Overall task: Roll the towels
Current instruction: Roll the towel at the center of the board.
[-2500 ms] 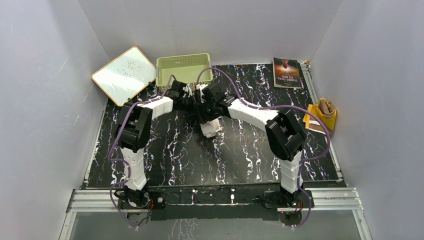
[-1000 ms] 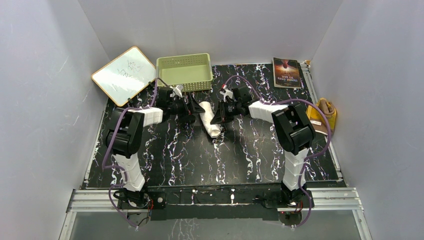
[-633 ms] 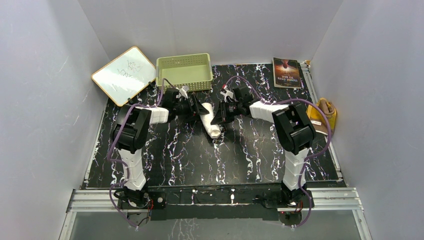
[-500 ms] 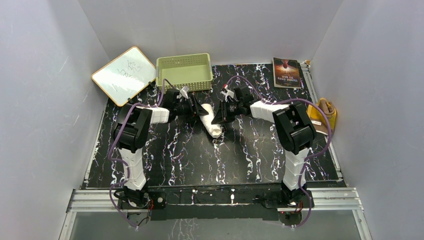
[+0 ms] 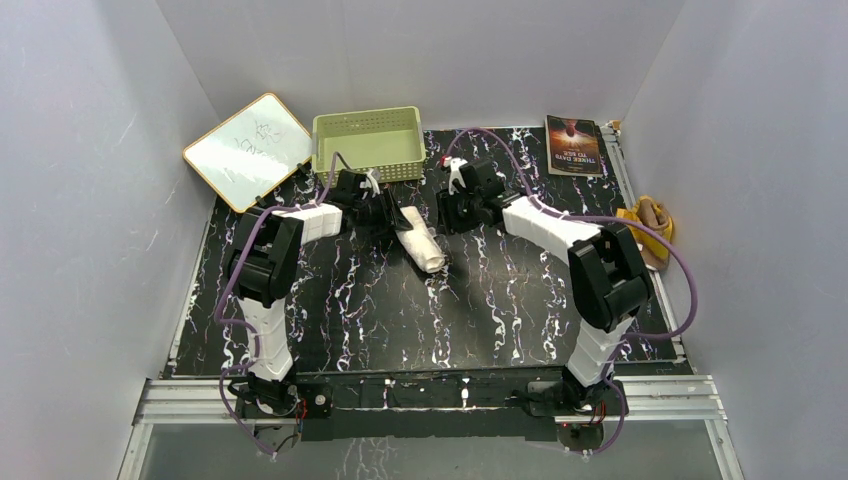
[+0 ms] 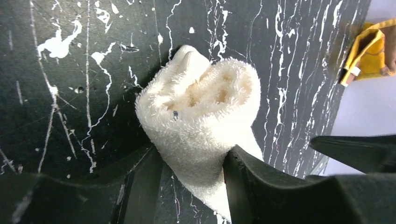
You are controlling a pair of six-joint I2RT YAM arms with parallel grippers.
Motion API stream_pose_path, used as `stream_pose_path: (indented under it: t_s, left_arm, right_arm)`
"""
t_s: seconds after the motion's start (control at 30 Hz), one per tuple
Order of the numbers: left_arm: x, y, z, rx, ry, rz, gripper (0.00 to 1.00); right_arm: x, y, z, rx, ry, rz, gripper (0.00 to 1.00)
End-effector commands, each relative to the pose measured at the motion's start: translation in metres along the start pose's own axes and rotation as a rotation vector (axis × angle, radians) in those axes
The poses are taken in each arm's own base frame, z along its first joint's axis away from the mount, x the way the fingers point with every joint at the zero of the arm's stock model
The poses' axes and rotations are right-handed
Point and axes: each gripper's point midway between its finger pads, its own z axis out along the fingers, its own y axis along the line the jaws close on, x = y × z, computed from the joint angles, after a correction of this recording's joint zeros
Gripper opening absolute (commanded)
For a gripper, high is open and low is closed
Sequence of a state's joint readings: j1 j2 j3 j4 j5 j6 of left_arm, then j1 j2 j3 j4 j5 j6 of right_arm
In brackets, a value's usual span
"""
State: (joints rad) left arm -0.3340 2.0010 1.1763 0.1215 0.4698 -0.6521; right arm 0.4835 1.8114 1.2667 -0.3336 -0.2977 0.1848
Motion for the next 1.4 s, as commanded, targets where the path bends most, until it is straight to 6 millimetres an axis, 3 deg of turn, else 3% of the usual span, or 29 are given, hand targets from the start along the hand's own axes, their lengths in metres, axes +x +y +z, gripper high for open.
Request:
stream_pose_path:
  t_s: [0.0,0.3,0.43,0.57,0.8,0.9,1.03,1.2,1.23,1.37]
  left_arm:
    - [-0.001,0.017,-0.017,-0.143,0.003,0.022,0.45]
    - [-0.001,0.014,-0.02,-0.189,0.034,0.046,0.45]
    - [-0.002,0.014,-0.021,-0.199,0.037,0.048,0.45]
    - [-0.001,0.014,-0.021,-0.205,0.045,0.047,0.45]
    - [-0.005,0.013,-0.024,-0.225,0.045,0.063,0.46]
    - [-0.017,0.007,-0.033,-0.224,-0.007,0.082,0.56]
    - [-0.024,-0.007,-0.04,-0.143,-0.07,0.065,0.77]
    - [-0.013,-0.019,-0.037,-0.024,-0.093,-0.006,0.87]
    - [-0.007,-0.02,-0.034,0.005,-0.089,-0.039,0.97]
    - [0.002,-0.033,-0.027,0.123,-0.092,-0.084,0.98]
  right_arm:
    - [-0.034,0.011,-0.019,0.121,-0.105,-0.183,0.36]
    - [-0.024,0.053,0.009,0.09,-0.076,-0.294,0.45]
    - [-0.021,0.06,0.022,0.083,-0.061,-0.308,0.45]
    - [-0.012,0.056,0.034,0.111,-0.025,-0.312,0.43]
    - [0.006,0.031,0.047,0.208,0.022,-0.271,0.21]
    - [0.006,0.023,0.045,0.212,0.016,-0.222,0.14]
    - [0.003,0.024,0.037,0.079,-0.017,-0.115,0.13]
    - [-0.007,0.032,0.019,-0.222,-0.097,0.091,0.12]
    - [-0.006,0.033,0.015,-0.282,-0.103,0.134,0.11]
    - [-0.006,0.035,0.002,-0.445,-0.131,0.245,0.08]
